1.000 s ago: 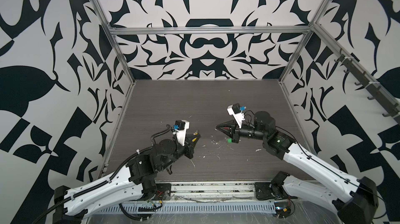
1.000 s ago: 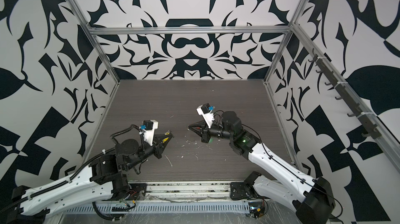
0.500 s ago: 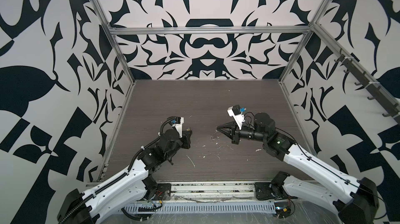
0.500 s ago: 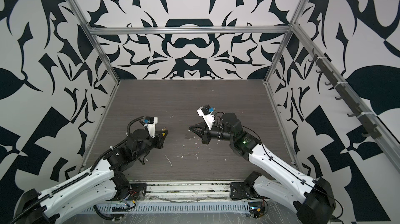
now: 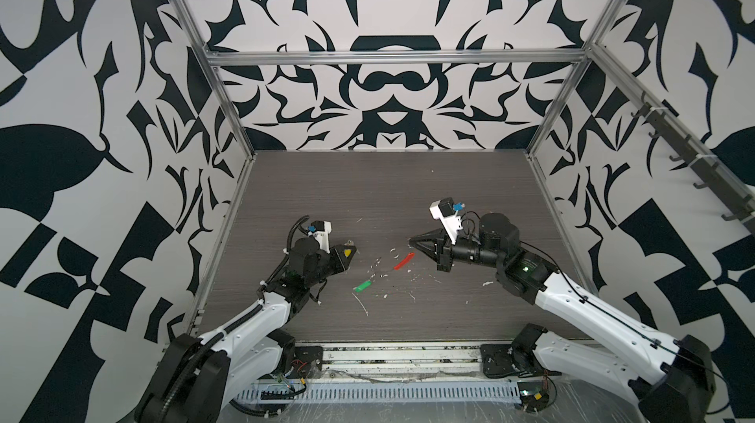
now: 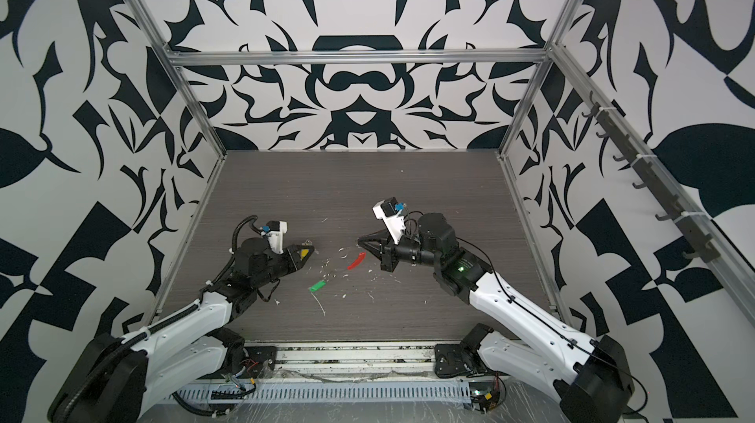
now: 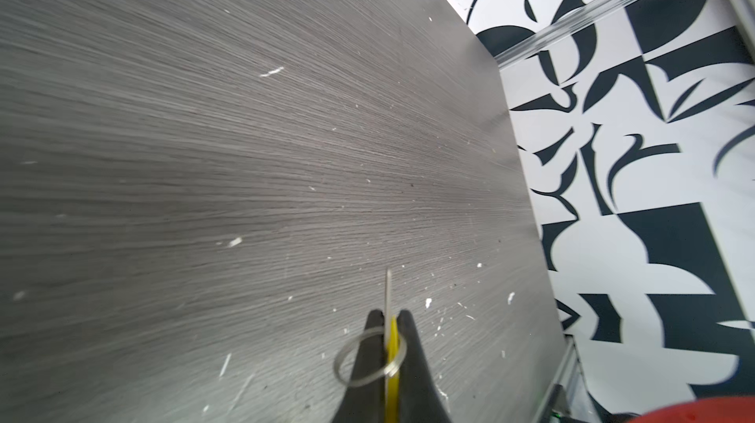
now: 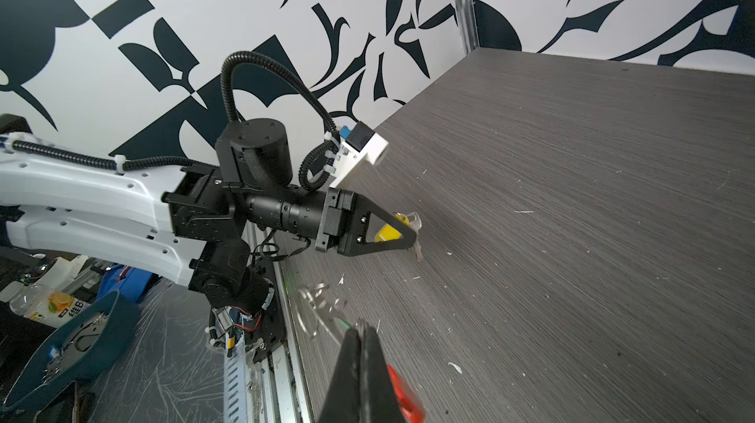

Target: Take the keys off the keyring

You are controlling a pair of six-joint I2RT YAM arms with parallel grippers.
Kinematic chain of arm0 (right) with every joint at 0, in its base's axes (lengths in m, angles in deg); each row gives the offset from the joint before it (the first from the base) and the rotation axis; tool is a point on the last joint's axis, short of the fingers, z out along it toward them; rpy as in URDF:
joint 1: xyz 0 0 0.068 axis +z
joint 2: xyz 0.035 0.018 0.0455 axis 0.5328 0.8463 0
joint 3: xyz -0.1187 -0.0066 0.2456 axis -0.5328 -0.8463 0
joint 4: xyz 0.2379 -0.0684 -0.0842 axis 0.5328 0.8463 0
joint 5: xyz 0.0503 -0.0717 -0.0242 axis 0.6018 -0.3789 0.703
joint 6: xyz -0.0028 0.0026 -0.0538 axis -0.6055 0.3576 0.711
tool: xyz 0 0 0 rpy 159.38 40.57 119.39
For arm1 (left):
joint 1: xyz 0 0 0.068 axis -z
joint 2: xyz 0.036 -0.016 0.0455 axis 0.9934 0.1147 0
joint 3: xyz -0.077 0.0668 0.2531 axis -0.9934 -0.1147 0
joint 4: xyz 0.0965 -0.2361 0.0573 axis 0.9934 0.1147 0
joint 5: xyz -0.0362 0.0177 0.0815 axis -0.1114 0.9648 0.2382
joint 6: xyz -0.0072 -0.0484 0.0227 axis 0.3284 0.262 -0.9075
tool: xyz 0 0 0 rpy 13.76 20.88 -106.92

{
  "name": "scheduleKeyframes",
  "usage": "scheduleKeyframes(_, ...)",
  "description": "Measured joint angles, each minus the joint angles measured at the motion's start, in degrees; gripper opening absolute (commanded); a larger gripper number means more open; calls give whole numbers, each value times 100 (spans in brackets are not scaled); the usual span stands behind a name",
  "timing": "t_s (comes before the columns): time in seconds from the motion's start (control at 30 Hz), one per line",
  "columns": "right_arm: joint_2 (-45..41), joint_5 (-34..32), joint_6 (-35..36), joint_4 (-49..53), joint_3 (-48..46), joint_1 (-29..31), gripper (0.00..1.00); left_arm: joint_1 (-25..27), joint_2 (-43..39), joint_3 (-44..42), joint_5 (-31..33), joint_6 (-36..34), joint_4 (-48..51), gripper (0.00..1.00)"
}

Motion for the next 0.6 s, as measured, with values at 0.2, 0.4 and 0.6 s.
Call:
scheduleKeyframes(0.2,0,-22,-37,0,-2,0,0,-291,894,0,-492,393,-861,0)
scheduleKeyframes(0.4,-13,-44,-57,-2,-20,0,0,-459,1681,2,-704,721,-1451,3)
scheduleKeyframes(0.6,-111,-59,-57,0,-24,0,0,-463,1821,66,-667,778,-1423,26)
